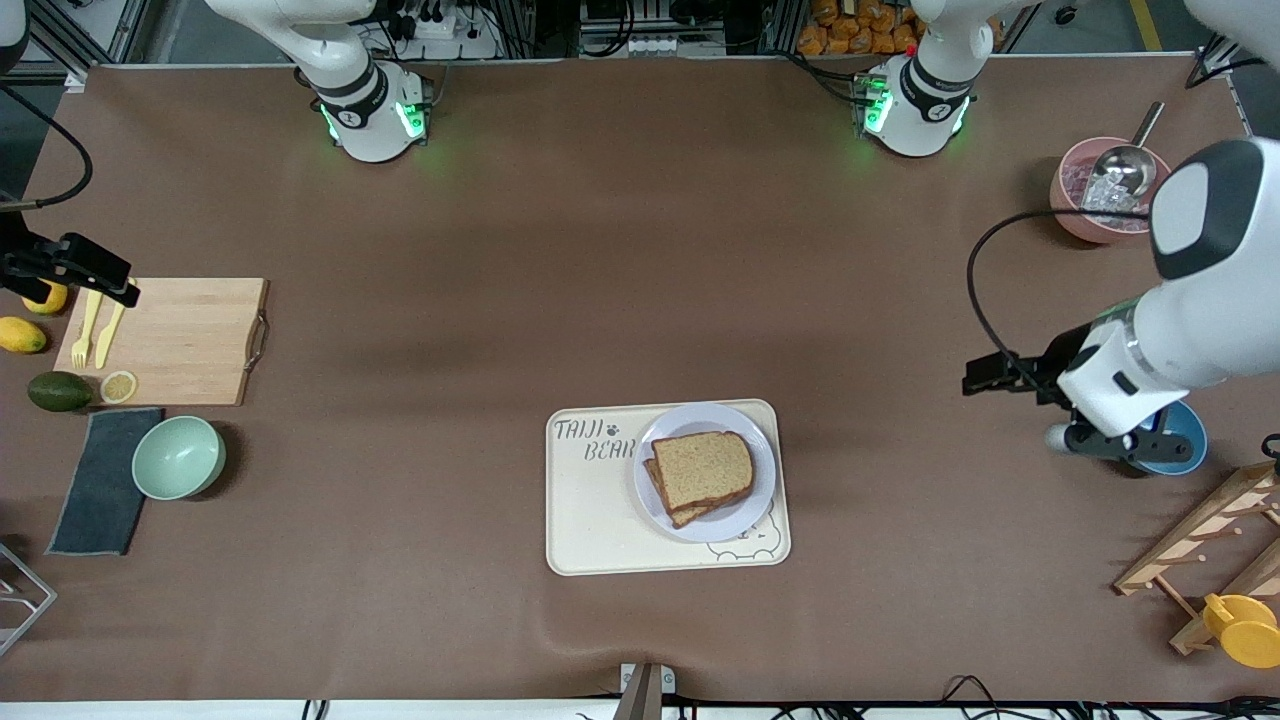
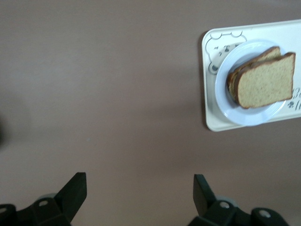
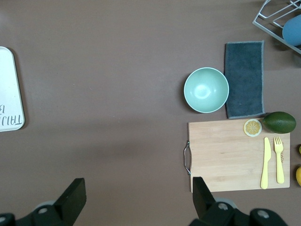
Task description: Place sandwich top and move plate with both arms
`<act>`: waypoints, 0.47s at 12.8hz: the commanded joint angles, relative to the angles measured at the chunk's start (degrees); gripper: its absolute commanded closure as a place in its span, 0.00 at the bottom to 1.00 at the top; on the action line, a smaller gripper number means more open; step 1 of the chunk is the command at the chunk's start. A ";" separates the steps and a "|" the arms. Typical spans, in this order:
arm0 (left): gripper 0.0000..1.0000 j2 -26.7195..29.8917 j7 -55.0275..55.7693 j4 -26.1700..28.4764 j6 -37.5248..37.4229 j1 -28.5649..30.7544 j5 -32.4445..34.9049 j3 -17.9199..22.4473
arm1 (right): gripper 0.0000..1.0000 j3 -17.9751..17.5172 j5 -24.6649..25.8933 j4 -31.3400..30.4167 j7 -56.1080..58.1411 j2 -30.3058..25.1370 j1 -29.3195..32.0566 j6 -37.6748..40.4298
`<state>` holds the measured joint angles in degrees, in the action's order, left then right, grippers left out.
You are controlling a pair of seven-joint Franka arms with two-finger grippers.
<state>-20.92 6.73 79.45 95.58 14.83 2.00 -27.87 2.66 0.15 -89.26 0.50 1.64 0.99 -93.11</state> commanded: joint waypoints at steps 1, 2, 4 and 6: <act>0.00 4.30 0.83 0.62 -2.50 0.28 1.78 0.89 | 0.00 -0.90 -1.12 0.93 0.29 1.34 1.56 0.12; 0.00 5.62 0.83 0.62 -3.81 0.37 1.78 1.15 | 0.00 -0.90 -1.12 0.93 0.12 1.34 1.55 0.30; 0.00 8.95 0.65 0.71 -4.52 1.42 2.39 2.20 | 0.00 -0.90 -1.12 1.01 0.12 1.26 1.47 0.56; 0.00 11.25 -0.22 0.88 -5.32 2.82 1.61 2.38 | 0.00 -0.90 -1.03 0.93 0.12 1.26 1.47 0.56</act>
<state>-13.01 6.73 79.33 91.57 16.33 2.94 -25.71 2.67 0.15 -89.22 0.49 2.66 1.02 -93.12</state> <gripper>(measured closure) 0.000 0.000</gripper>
